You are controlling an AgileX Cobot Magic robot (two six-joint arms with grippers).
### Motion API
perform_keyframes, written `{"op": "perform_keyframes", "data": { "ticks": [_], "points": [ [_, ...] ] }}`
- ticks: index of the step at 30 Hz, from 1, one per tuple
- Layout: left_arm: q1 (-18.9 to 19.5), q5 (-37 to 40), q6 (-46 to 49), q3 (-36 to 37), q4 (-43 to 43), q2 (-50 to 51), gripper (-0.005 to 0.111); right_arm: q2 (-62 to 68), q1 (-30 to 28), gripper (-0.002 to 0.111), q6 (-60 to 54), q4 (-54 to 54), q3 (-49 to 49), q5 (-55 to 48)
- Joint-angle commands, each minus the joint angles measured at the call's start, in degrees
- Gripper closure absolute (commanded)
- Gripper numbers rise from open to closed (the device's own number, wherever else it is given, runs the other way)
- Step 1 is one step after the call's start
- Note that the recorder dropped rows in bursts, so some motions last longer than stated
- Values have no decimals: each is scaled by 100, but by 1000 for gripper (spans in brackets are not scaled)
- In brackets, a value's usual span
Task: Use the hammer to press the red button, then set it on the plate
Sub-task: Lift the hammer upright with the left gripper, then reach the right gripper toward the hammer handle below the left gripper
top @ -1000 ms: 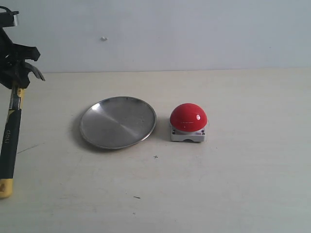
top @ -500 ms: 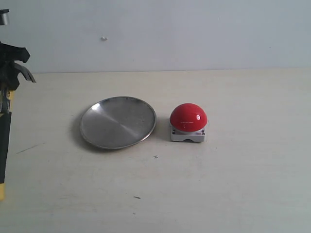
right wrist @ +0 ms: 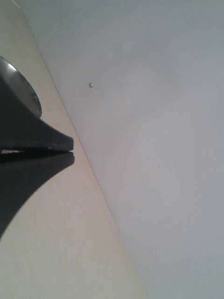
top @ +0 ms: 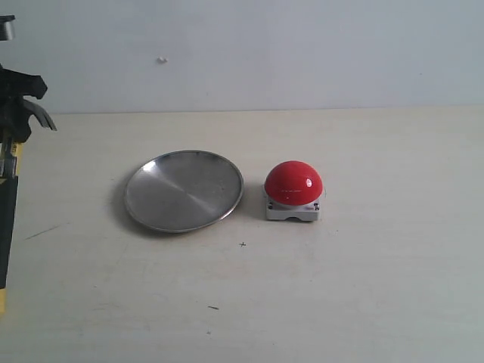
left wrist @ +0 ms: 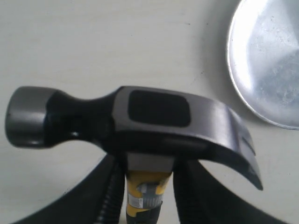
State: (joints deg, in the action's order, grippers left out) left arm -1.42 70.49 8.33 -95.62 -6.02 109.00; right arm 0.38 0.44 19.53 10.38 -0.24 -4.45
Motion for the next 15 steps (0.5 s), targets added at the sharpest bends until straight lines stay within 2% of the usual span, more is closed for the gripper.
{"op": "perform_keyframes", "data": {
  "ticks": [1,5,9,15],
  "points": [
    [12,-52,23,47,-83,-31,107,-38,-12,108,-5,17,24,-131],
    [12,-52,48,1,-83,-31,107,175,206,108,-237,110,24,16],
    [12,-52,41,-13,-288,-31,107,678,792,108,-351,87,24,745],
    [-33,-52,66,-34,-670,-31,107,1895,1545,108,-351,-235,-269,1179]
  ]
}}
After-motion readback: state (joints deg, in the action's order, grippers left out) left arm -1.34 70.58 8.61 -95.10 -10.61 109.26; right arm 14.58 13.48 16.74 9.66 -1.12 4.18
